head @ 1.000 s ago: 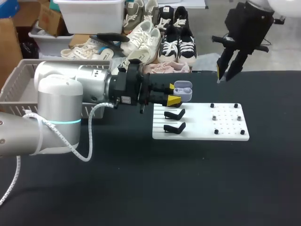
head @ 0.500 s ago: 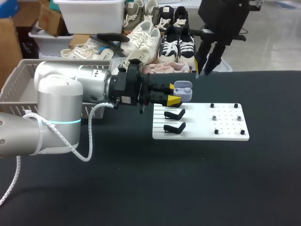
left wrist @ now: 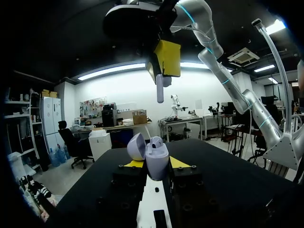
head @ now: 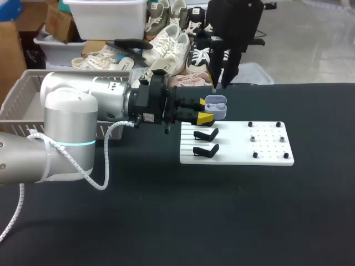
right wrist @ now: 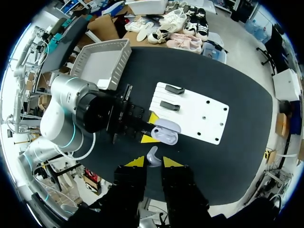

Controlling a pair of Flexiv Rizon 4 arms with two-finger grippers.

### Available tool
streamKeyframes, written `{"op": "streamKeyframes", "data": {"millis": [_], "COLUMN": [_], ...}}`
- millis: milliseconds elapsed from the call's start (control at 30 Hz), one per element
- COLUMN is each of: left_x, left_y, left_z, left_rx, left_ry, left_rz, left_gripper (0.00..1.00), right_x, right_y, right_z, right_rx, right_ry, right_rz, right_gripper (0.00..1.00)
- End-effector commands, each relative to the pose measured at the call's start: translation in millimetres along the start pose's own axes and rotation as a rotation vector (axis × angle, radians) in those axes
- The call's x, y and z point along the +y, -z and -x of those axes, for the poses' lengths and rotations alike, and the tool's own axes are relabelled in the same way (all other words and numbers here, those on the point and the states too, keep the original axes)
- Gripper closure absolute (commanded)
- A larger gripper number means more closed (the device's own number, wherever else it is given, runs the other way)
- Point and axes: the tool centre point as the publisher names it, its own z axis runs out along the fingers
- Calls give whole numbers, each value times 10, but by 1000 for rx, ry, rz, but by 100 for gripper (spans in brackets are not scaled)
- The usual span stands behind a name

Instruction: Pick up each earbud case from the left stands, insert the matching earbuds, close the lid, and place the case in the box.

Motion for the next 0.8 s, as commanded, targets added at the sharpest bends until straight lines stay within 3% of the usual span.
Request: {"op": "streamKeyframes", "data": {"millis": [33, 500, 800], "left_x": [-6, -6, -6], "left_y": [-1, -1, -1], "left_z": [-4, -4, -4], "left_rx": [0, 0, 0], "left_ry": [-1, -1, -1], "left_rz": [3, 3, 3], "left_gripper": [100, 100, 100], "right_x": [16, 21, 190], "right_y": [19, 15, -38], "right_z": [40, 34, -22], "right_rx": [14, 9, 6], "right_ry": [-3, -11, 16], "right_rz": [-5, -4, -11], "right_gripper": [100, 100, 100]}}
